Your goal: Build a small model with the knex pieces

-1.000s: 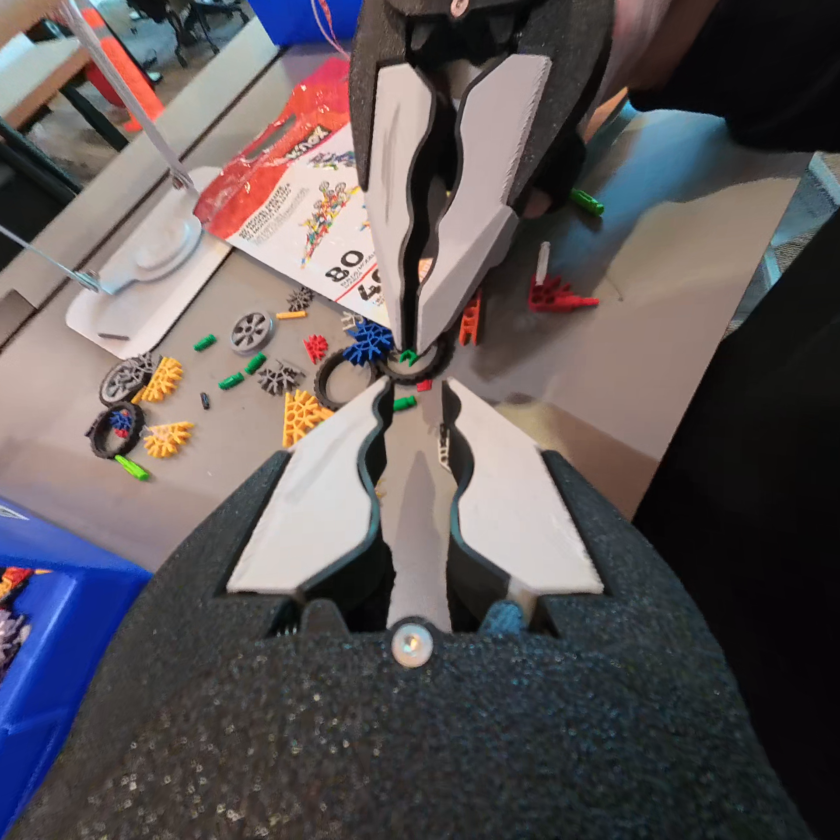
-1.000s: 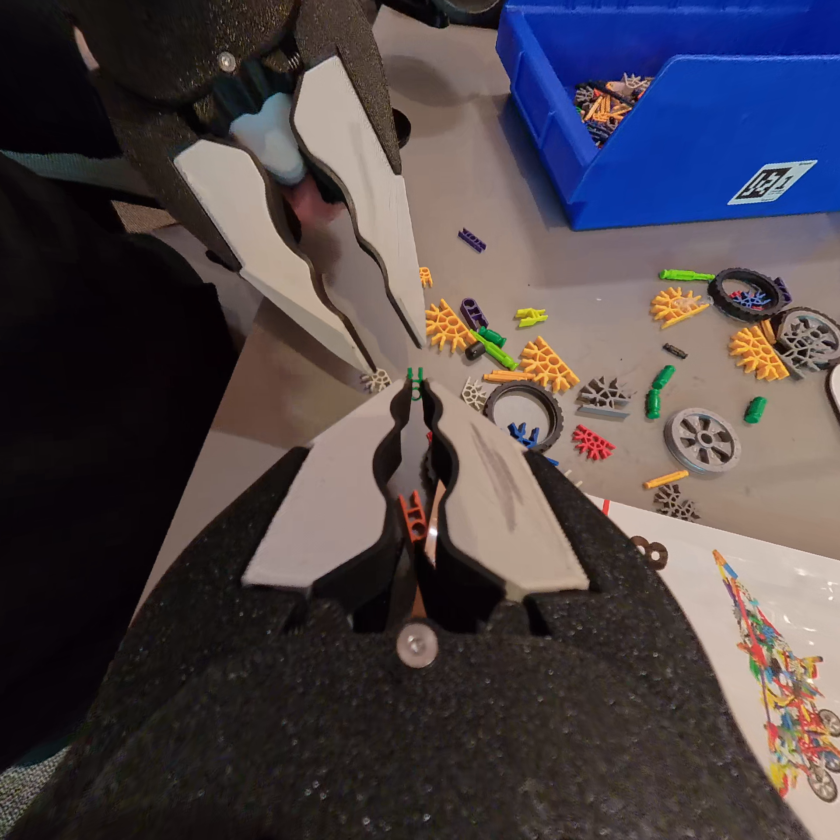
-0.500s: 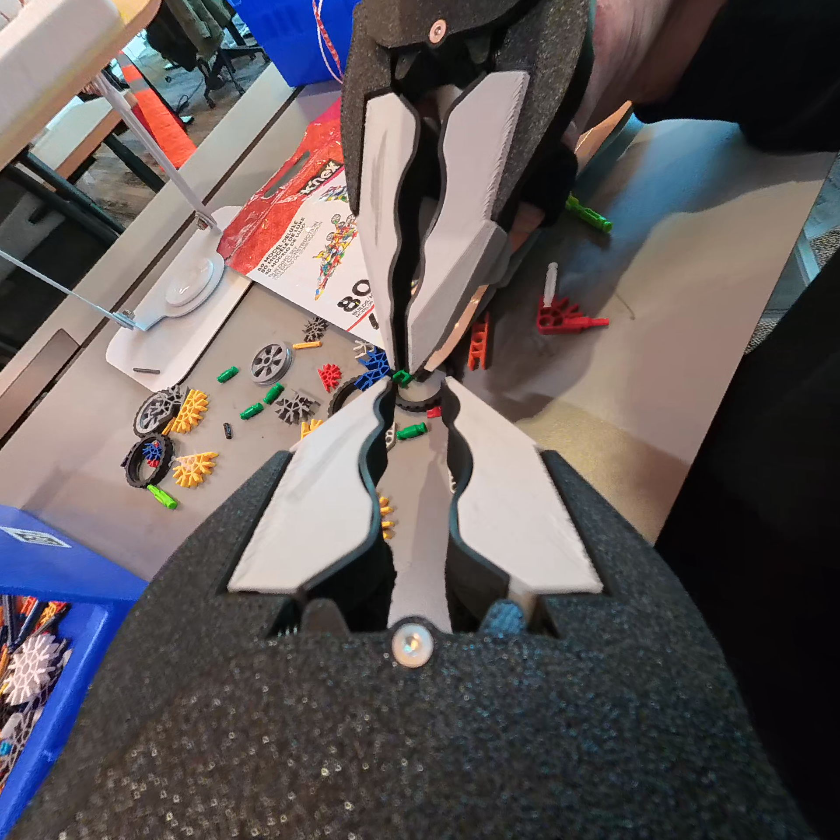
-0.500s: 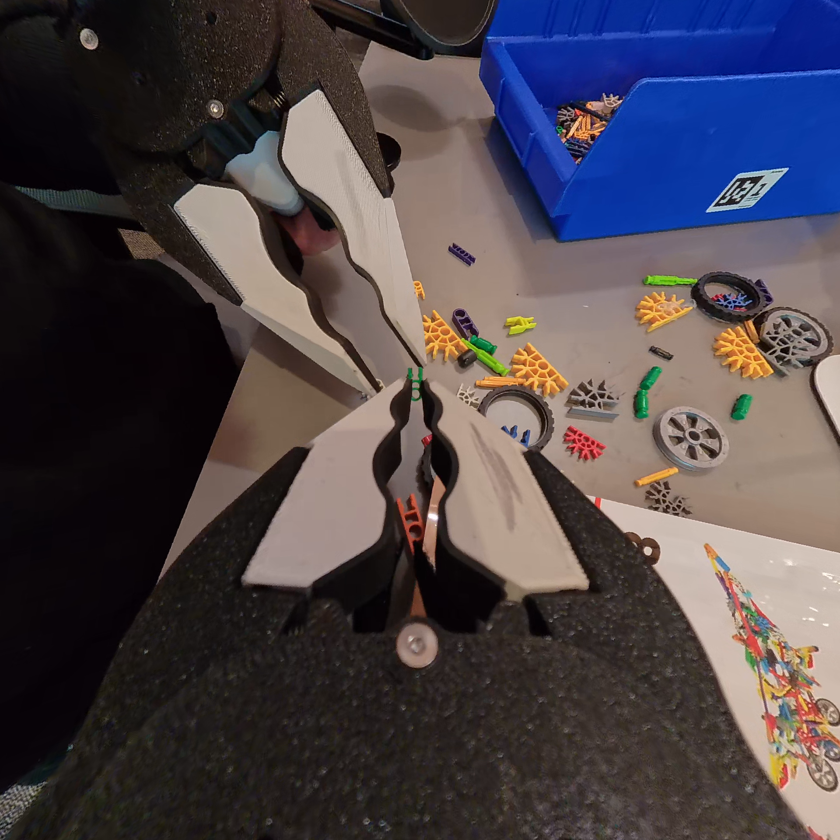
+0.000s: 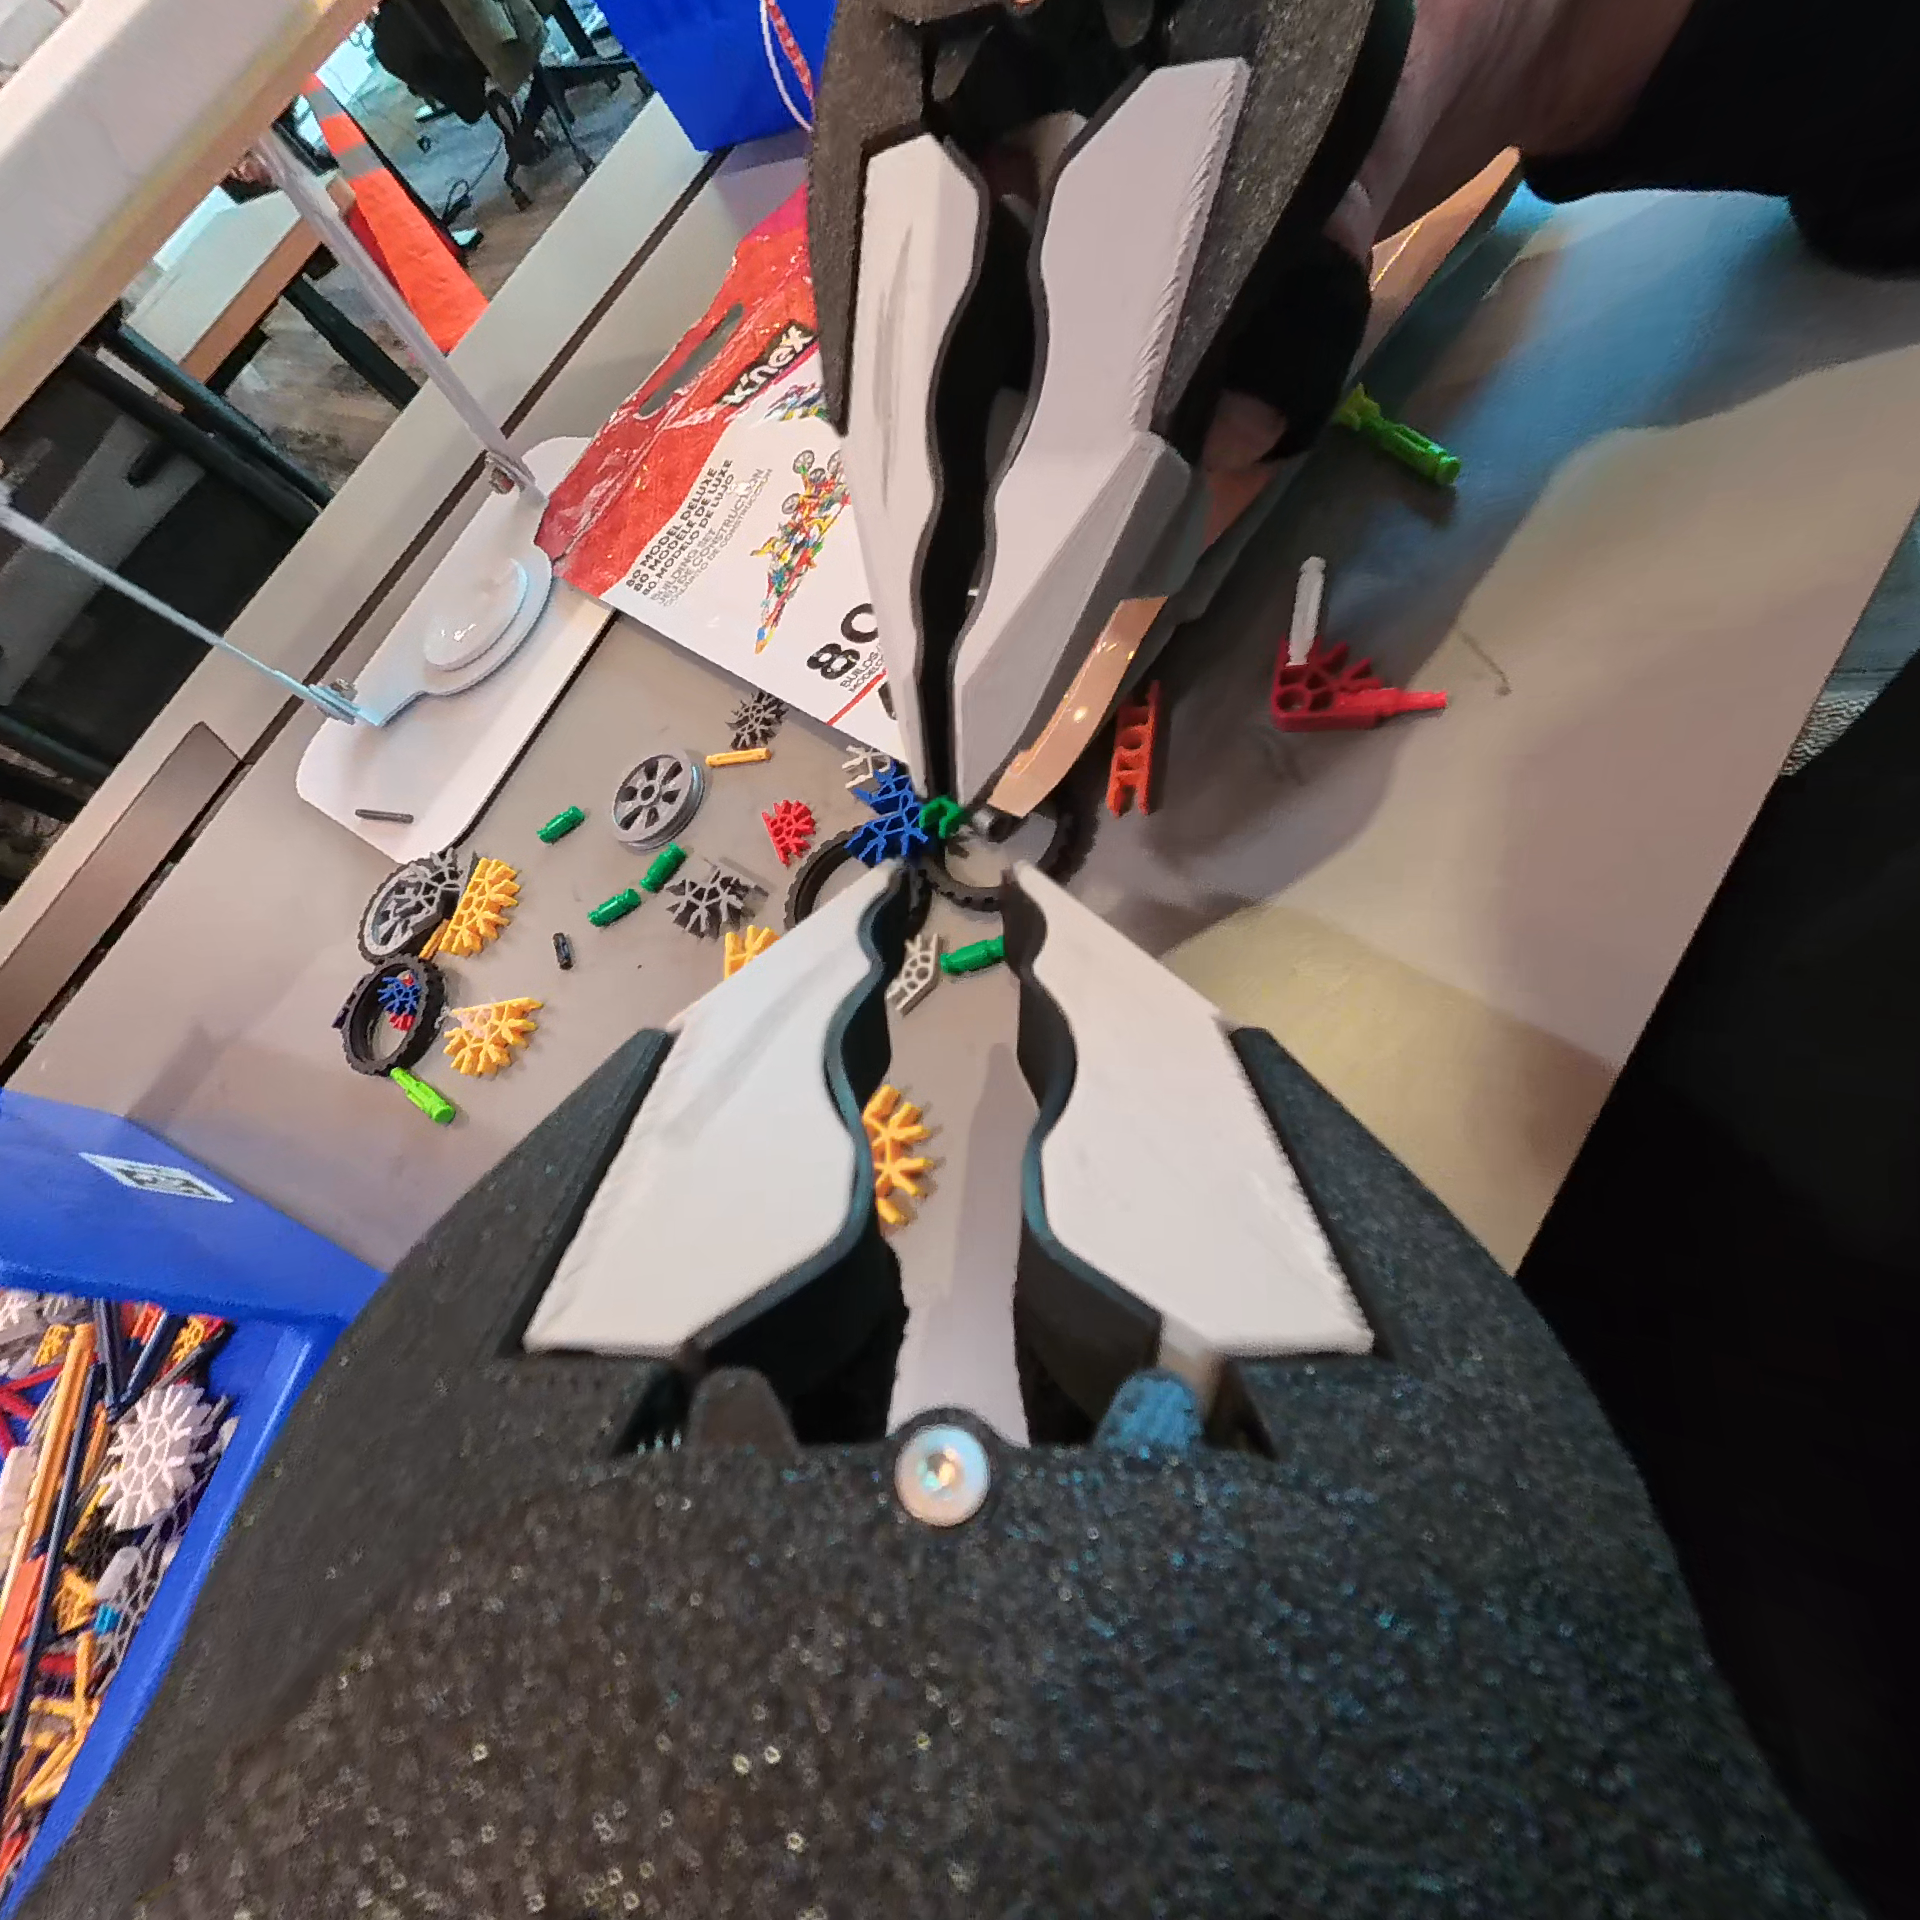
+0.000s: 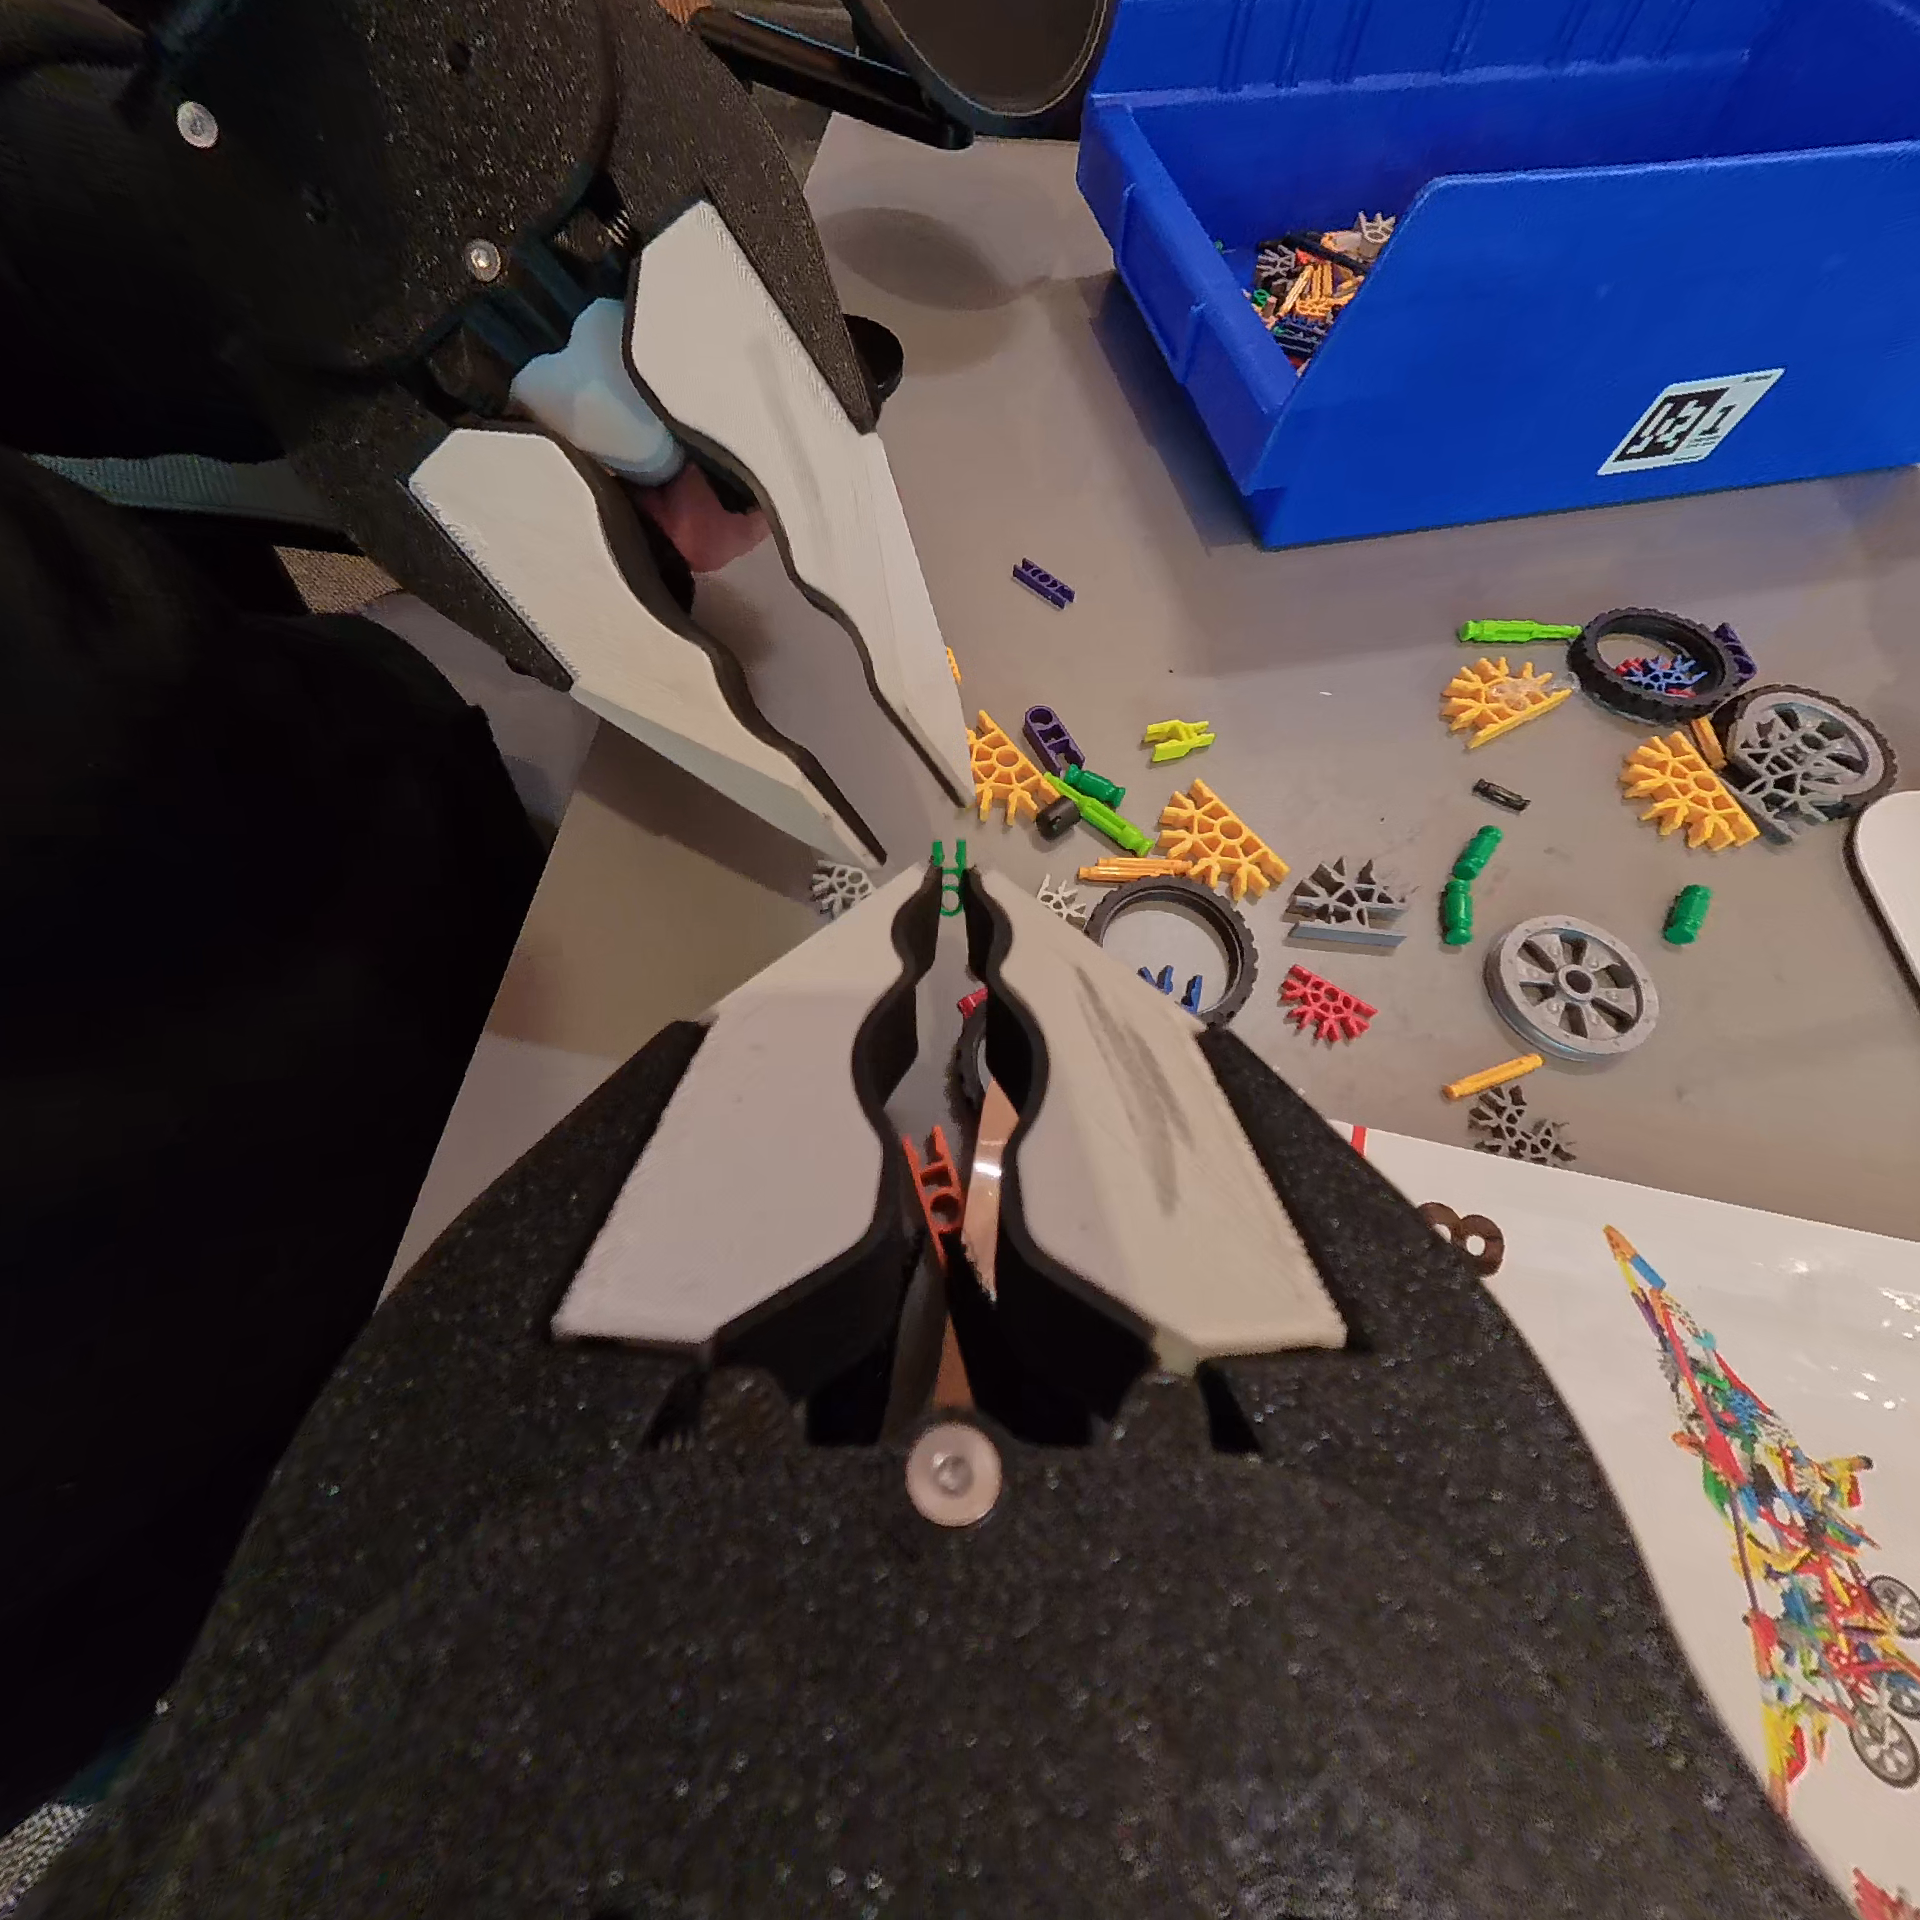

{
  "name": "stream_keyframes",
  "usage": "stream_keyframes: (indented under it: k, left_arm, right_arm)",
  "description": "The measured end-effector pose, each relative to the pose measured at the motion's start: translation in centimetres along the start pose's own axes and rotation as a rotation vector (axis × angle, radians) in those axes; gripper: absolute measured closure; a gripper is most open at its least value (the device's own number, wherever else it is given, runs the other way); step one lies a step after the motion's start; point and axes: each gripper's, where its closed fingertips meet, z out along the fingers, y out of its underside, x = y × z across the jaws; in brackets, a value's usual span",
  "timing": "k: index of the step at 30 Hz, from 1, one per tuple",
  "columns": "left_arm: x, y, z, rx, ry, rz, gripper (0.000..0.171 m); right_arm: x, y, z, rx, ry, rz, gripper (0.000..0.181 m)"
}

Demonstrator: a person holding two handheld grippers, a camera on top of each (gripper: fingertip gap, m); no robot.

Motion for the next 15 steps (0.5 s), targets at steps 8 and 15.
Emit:
stream_keyframes:
  k: [8, 15]
  left_arm:
    - [-0.02, -0.58, -0.44, 0.027, -0.027, 0.020, 0.154]
    - [0.22, -0.74, 0.36, 0.019, -0.039, 0.081, 0.154]
  right_arm:
    - [-0.34, 0.03, 0.19, 0.004, -0.031, 0.022, 0.178]
    - [-0.30, -0.24, -0.03, 0.022, -0.038, 0.038, 0.178]
